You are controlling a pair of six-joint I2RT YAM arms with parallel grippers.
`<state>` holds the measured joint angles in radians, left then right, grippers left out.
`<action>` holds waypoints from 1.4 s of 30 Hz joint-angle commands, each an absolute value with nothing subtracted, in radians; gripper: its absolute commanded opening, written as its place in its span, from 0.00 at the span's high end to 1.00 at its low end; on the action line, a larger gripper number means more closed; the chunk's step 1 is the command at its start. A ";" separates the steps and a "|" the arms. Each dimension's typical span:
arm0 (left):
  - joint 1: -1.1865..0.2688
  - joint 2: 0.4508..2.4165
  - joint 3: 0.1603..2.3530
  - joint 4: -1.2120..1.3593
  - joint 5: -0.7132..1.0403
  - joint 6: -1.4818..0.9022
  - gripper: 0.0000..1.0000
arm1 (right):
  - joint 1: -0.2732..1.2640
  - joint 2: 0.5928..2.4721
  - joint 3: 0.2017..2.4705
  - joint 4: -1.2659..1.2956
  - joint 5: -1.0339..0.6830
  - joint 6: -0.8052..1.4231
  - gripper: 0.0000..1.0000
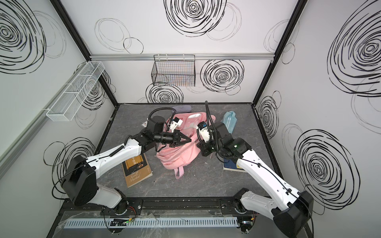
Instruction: Pack the student bag
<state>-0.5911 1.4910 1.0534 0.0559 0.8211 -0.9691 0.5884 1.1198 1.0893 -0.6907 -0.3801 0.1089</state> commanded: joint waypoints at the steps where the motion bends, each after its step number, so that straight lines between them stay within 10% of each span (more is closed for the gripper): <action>1: -0.574 1.461 1.100 0.134 0.806 -0.928 1.00 | 0.597 1.155 1.169 -0.850 -0.396 0.058 1.00; 22: -0.602 1.597 1.153 0.240 0.732 -1.004 1.00 | 0.798 1.294 1.096 -0.876 -0.368 0.243 1.00; 29: -0.600 1.596 1.199 0.123 0.701 -0.873 1.00 | 0.698 1.168 0.953 -0.572 -0.639 0.364 1.00; 34: -0.643 1.492 1.270 -0.226 0.457 -0.495 0.57 | 0.529 1.050 0.788 -0.319 -0.768 0.529 1.00; 42: -0.834 1.260 1.092 -0.234 0.130 -0.114 0.43 | 0.478 1.108 0.685 -0.207 -0.929 0.680 1.00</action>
<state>-0.7860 1.2911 1.1652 -0.2291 0.2958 -0.3172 0.4789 1.0943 0.6846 -0.3233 -0.8177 0.6140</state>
